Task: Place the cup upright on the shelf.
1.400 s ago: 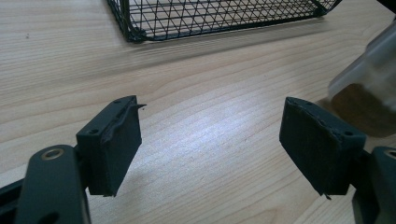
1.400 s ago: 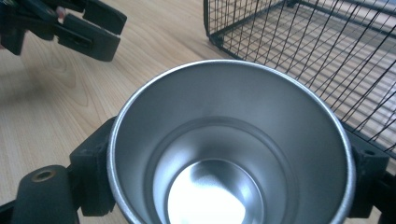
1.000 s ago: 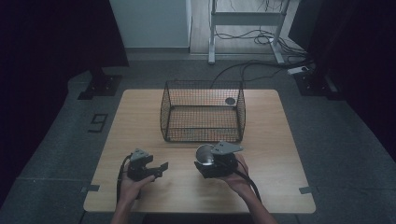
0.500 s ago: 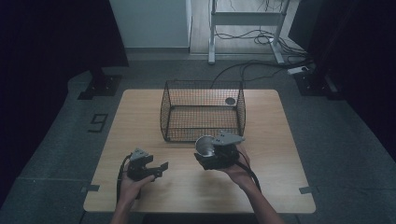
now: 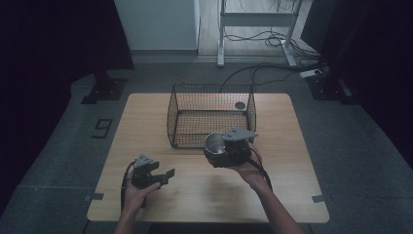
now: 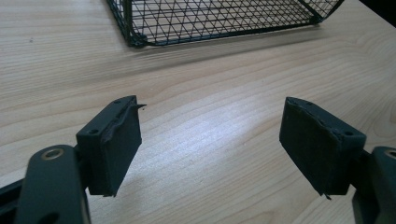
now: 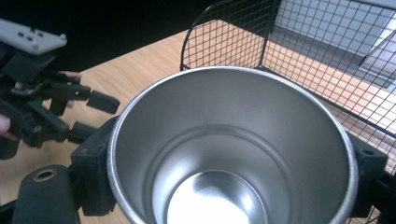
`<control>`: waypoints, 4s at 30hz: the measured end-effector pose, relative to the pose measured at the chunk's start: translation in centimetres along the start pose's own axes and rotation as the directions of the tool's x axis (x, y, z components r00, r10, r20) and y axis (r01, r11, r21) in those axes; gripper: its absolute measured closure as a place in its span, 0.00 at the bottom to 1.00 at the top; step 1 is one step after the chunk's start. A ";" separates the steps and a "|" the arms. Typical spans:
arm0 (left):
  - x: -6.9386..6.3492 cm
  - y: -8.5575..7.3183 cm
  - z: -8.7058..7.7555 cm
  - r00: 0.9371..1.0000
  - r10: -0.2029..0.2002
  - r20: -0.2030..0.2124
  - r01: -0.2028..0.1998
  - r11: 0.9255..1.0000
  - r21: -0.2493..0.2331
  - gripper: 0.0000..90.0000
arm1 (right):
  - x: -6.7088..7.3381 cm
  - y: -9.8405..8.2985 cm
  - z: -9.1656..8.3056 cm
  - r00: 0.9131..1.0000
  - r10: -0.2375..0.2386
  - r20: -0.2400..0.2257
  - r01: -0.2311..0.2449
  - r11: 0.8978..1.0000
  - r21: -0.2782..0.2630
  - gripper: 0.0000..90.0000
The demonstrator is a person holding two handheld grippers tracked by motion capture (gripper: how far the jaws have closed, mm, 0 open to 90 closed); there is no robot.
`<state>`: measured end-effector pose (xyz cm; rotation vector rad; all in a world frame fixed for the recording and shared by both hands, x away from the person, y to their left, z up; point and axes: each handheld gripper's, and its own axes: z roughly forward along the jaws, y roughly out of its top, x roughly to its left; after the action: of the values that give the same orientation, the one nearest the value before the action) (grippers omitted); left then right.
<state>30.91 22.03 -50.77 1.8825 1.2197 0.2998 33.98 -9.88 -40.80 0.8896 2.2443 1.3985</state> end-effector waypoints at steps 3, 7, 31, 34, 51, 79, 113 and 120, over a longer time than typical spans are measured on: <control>0.0 0.0 0.1 1.000 -0.003 -0.003 0.003 1.000 0.005 0.23 | -0.4 0.4 0.0 1.000 0.005 0.003 -0.005 1.000 -0.007 0.17; -0.1 0.0 0.2 1.000 -0.001 0.002 0.001 1.000 0.005 0.23 | -1.3 0.6 0.2 1.000 0.021 0.013 -0.021 1.000 0.000 0.17; -0.9 -0.2 0.7 0.999 0.038 0.013 -0.039 0.999 0.026 0.23 | -3.8 2.2 3.0 0.997 0.050 0.055 -0.052 0.998 0.019 0.17; -0.9 -0.3 0.8 0.999 0.042 0.017 -0.043 0.998 0.035 0.23 | -4.0 2.5 3.6 0.997 0.049 0.059 -0.050 0.998 0.022 0.17; -0.7 -0.4 0.3 0.999 0.030 0.014 -0.030 0.999 0.021 0.23 | -5.9 4.7 6.0 0.995 0.050 0.089 -0.054 0.998 0.044 0.17; -0.4 -0.6 0.5 1.000 0.021 0.012 -0.022 0.999 0.031 0.23 | -9.4 6.4 9.2 0.989 0.092 0.114 -0.098 0.994 0.049 0.17; 0.5 -0.8 -0.3 1.000 0.004 0.001 -0.004 1.000 0.015 0.23 | -13.4 6.7 15.1 0.986 0.123 0.111 -0.132 0.988 0.077 0.17; 0.6 -0.8 -0.3 1.000 0.004 -0.001 -0.004 1.000 0.018 0.23 | -13.8 6.0 16.3 0.984 0.131 0.124 -0.144 0.984 0.104 0.17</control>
<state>30.54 22.80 -51.36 1.9005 1.2238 0.2927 55.69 -6.28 -43.24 1.1537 2.2282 1.2512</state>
